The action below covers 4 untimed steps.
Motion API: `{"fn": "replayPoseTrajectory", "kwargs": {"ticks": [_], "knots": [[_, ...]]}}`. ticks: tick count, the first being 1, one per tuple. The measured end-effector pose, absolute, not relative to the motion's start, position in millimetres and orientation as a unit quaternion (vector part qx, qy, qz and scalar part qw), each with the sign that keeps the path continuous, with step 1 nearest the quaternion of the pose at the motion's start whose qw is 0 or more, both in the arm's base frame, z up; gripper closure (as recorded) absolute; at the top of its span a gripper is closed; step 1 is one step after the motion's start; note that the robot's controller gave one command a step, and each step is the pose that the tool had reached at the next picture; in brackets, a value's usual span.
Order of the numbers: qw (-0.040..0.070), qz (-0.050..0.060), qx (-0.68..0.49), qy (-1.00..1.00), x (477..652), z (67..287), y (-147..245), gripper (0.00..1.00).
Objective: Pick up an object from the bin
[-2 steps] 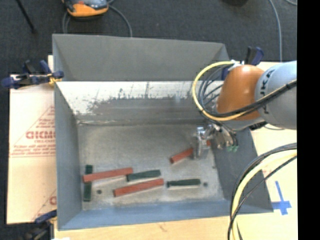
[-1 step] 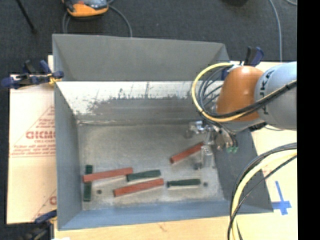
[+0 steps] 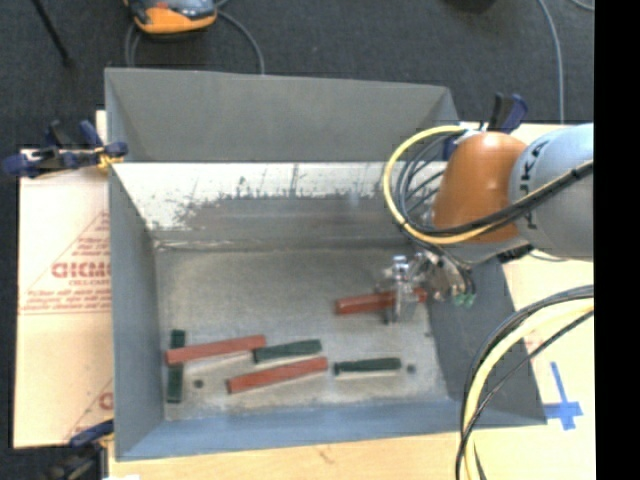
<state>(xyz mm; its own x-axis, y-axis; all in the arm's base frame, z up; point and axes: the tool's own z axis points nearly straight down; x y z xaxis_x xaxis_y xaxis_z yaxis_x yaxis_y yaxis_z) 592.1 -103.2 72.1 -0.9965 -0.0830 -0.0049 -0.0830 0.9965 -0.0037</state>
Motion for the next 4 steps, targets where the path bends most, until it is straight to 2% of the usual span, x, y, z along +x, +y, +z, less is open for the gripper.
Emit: {"fn": "replayPoseTrajectory", "kwargs": {"ticks": [1,2,3,4], "knots": [[0.002,-0.002,-0.042,0.999,592.1,72,-103,1.0],[0.002,-0.001,-0.027,1.0,593.6,181,-122,1.0],[0.002,-0.001,-0.027,1.0,593.6,181,-122,1.0],[0.0,-0.001,-0.028,1.0,601.6,217,-130,1.0]]}}
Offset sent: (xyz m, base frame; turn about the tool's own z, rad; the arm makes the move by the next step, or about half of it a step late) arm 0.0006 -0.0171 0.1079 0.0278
